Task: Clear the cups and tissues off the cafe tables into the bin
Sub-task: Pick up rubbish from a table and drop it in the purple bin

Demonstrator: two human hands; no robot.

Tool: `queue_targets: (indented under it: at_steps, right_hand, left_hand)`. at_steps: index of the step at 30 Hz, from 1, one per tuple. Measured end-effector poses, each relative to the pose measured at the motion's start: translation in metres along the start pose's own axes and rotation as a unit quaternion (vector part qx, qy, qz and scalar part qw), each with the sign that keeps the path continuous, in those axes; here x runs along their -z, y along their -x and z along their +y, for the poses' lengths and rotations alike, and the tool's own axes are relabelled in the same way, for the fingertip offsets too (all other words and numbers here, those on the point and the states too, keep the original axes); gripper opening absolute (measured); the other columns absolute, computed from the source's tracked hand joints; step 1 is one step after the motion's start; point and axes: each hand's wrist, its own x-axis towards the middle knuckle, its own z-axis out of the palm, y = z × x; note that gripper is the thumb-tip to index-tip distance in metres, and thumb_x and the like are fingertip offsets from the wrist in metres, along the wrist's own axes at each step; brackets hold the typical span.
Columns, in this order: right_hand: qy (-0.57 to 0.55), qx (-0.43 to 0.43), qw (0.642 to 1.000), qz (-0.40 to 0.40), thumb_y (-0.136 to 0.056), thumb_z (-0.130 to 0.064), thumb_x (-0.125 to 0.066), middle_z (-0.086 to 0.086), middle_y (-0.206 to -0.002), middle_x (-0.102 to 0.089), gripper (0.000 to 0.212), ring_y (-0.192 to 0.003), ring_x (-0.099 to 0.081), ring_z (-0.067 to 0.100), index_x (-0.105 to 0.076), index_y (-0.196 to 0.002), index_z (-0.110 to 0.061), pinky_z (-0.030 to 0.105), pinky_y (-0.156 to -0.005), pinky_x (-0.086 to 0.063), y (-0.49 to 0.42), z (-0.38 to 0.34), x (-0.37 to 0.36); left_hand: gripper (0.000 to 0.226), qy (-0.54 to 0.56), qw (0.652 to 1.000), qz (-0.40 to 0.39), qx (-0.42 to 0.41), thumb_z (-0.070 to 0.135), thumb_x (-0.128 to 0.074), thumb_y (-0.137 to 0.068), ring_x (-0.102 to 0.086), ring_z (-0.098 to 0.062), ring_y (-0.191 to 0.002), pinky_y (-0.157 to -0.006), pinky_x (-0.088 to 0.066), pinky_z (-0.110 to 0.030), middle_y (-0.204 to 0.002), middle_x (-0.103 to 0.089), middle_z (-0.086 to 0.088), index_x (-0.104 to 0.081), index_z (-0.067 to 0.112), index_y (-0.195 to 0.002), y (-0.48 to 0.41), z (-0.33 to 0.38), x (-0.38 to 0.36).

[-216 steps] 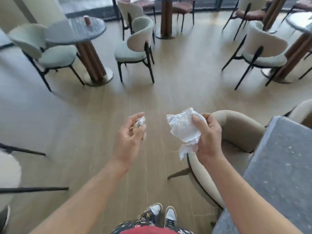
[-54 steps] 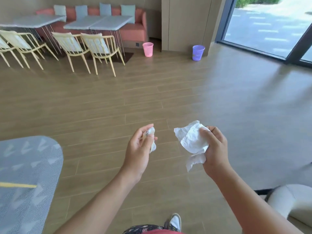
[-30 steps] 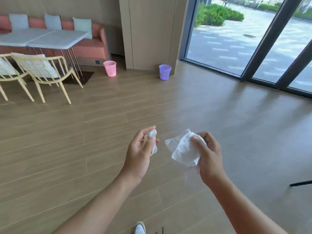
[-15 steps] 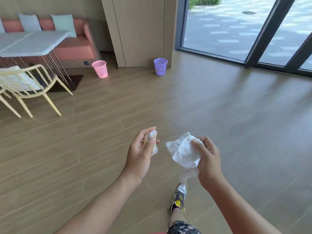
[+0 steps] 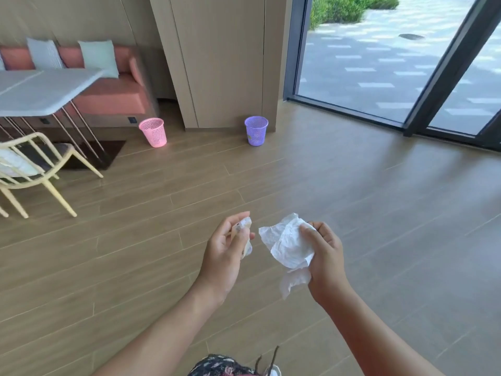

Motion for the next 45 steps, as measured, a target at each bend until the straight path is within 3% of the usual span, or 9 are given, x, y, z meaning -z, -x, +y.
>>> queue_targets:
  at_steps: [7, 14, 21, 24, 32, 36, 38, 42, 45]
  right_hand:
    - [-0.011, -0.014, 0.999, 0.032, -0.083, -0.03, -0.065, 0.005, -0.079, -0.054, 0.036, -0.073, -0.053, 0.021, -0.055, -0.092, 0.003, 0.038, -0.067, -0.043, -0.119, -0.014, 0.005]
    - [-0.007, -0.028, 0.998, 0.059, -0.08, -0.03, -0.066, 0.004, -0.075, -0.057, 0.017, -0.071, -0.054, 0.023, -0.061, -0.079, -0.014, 0.035, -0.066, -0.043, -0.266, -0.025, -0.025]
    - [-0.014, -0.021, 0.998, 0.064, -0.086, -0.028, -0.068, 0.008, -0.083, -0.056, 0.037, -0.077, -0.056, 0.03, -0.057, -0.098, 0.006, 0.045, -0.066, -0.044, -0.422, -0.057, -0.08]
    - [-0.024, -0.021, 0.997, 0.068, -0.091, -0.021, -0.067, 0.008, -0.083, -0.056, 0.033, -0.077, -0.055, 0.026, -0.056, -0.099, 0.008, 0.04, -0.067, -0.043, -0.472, -0.064, -0.1]
    - [-0.04, -0.046, 0.996, 0.069, -0.08, -0.029, -0.068, 0.003, -0.076, -0.054, 0.043, -0.076, -0.053, 0.029, -0.055, -0.097, 0.009, 0.042, -0.068, -0.04, -0.607, -0.064, -0.127]
    - [-0.04, -0.057, 0.996, 0.06, -0.095, -0.017, -0.066, -0.003, -0.068, -0.054, 0.031, -0.069, -0.056, 0.021, -0.055, -0.097, 0.012, 0.031, -0.061, -0.044, -0.693, -0.056, -0.132]
    - [-0.027, -0.061, 0.997, 0.048, -0.099, -0.011, -0.061, -0.005, -0.065, -0.053, 0.02, -0.062, -0.054, 0.014, -0.058, -0.091, 0.007, 0.023, -0.053, -0.045, -0.741, -0.057, -0.136]
    - [-0.042, -0.086, 0.995, 0.027, -0.089, -0.024, -0.067, -0.001, -0.07, -0.055, 0.019, -0.068, -0.054, 0.024, -0.059, -0.081, -0.008, 0.032, -0.063, -0.042, -0.846, -0.072, -0.145]
    - [-0.042, -0.095, 0.995, 0.003, -0.092, -0.021, -0.067, -0.006, -0.063, -0.052, 0.024, -0.061, -0.052, 0.022, -0.054, -0.077, -0.008, 0.03, -0.059, -0.04, -0.921, -0.096, -0.149]
  left_hand:
    - [0.02, 0.012, 1.0, -0.007, 0.008, 0.03, -0.061, -0.102, -0.07, -0.019, -0.107, -0.059, -0.043, -0.011, -0.081, -0.067, 0.017, -0.069, 0.032, -0.12, -0.12, -0.002, -0.04]
    - [0.019, 0.033, 0.999, -0.012, 0.01, 0.029, -0.062, -0.102, -0.07, -0.018, -0.106, -0.058, -0.043, -0.01, -0.091, -0.066, 0.008, -0.069, 0.031, -0.12, -0.276, -0.005, -0.059]
    - [0.018, 0.041, 0.999, -0.026, 0.01, 0.029, -0.061, -0.102, -0.07, -0.02, -0.107, -0.059, -0.044, -0.013, -0.082, -0.064, 0.01, -0.069, 0.033, -0.118, -0.438, 0.022, -0.06]
    - [0.018, 0.037, 0.999, -0.022, 0.015, 0.029, -0.061, -0.102, -0.07, -0.022, -0.108, -0.06, -0.044, -0.014, -0.083, -0.066, 0.012, -0.069, 0.036, -0.117, -0.493, 0.029, -0.057]
    - [0.019, 0.03, 0.999, -0.013, 0.03, 0.025, -0.062, -0.102, -0.07, -0.024, -0.108, -0.06, -0.043, -0.011, -0.081, -0.063, 0.01, -0.069, 0.03, -0.119, -0.625, 0.023, -0.069]
    - [0.02, 0.023, 0.999, -0.006, 0.034, 0.024, -0.061, -0.102, -0.07, -0.023, -0.108, -0.058, -0.042, -0.01, -0.087, -0.066, 0.008, -0.069, 0.029, -0.119, -0.702, 0.016, -0.088]
    - [0.019, 0.016, 0.999, 0.001, 0.04, 0.026, -0.061, -0.102, -0.07, -0.022, -0.108, -0.061, -0.043, -0.01, -0.08, -0.064, 0.014, -0.069, 0.03, -0.118, -0.746, 0.014, -0.099]
    - [0.018, 0.004, 0.998, 0.022, 0.053, 0.026, -0.061, -0.102, -0.07, -0.023, -0.109, -0.062, -0.044, -0.011, -0.074, -0.062, 0.016, -0.069, 0.031, -0.118, -0.839, 0.021, -0.125]
    - [0.018, 0.003, 0.999, 0.025, 0.048, 0.029, -0.061, -0.102, -0.07, -0.02, -0.109, -0.061, -0.044, -0.011, -0.076, -0.063, 0.015, -0.069, 0.035, -0.116, -0.907, 0.037, -0.147]
